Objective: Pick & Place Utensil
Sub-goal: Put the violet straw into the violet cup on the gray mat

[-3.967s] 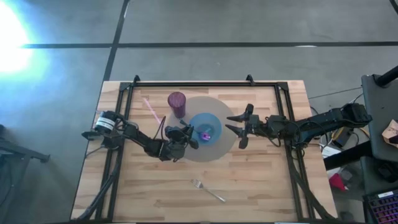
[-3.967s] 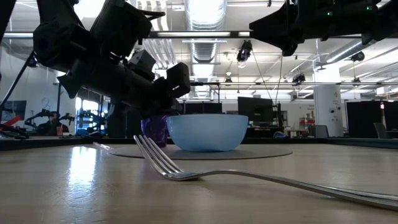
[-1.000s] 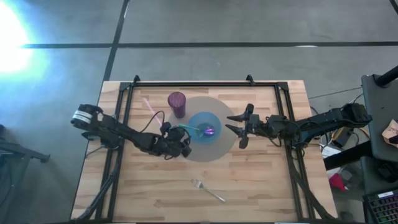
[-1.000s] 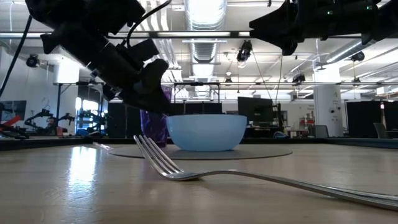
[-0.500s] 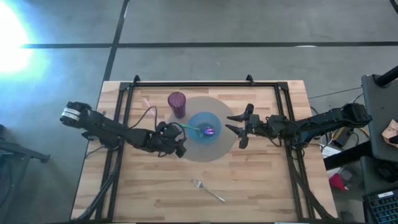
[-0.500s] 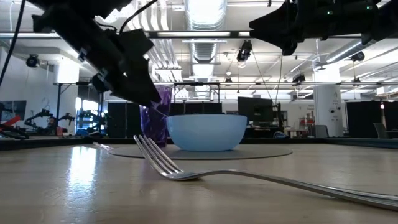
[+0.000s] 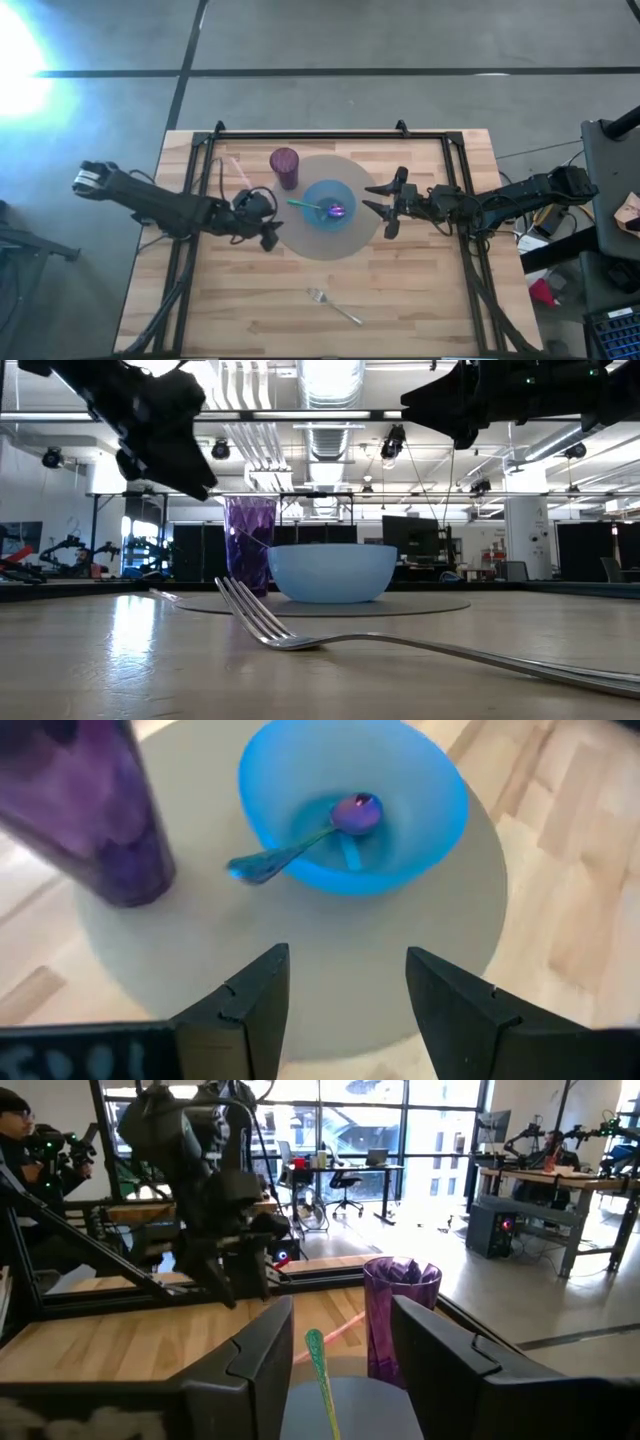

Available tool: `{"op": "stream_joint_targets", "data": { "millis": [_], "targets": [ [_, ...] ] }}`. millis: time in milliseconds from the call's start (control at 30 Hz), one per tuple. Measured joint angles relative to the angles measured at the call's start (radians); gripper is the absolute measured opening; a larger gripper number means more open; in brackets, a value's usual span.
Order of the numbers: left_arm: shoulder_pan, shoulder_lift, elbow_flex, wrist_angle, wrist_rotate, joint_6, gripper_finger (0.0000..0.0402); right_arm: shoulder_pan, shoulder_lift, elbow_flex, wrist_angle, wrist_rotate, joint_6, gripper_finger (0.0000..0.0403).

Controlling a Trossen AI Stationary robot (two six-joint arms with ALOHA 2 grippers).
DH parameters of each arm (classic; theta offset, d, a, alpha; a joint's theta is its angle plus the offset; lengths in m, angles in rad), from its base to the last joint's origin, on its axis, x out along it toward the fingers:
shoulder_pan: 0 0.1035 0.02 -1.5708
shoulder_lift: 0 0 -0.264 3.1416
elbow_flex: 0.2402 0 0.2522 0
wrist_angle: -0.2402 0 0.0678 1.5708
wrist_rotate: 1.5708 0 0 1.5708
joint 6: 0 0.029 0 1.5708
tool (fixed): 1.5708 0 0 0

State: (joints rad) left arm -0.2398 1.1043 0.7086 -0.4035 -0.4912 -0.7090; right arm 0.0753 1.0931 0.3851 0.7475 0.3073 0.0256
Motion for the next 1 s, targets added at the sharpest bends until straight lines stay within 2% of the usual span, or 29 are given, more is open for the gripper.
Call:
{"op": "stream_joint_targets", "data": {
  "millis": [200, 500, 667, 1000],
  "targets": [
    [0.003, -0.126, 0.0, -0.101, -0.055, -0.082, 0.0192, 0.0, 0.0, 0.0, 0.0, 0.0, 0.0, 0.0162],
    [0.043, -0.224, 0.0, -0.176, -0.255, -0.211, 0.0192, 0.0, 0.0, 0.0, 0.001, 0.0, 0.0, 0.0168],
    [0.118, -0.233, 0.0, -0.183, -0.246, -0.255, 0.0192, 0.0, 0.0, 0.0, 0.001, 0.0, 0.0, 0.0163],
    [0.339, -0.241, 0.035, -0.311, -0.198, -0.325, 0.0192, 0.0, -0.001, 0.0, 0.0, 0.0, 0.0, 0.0169]
  ]
}}
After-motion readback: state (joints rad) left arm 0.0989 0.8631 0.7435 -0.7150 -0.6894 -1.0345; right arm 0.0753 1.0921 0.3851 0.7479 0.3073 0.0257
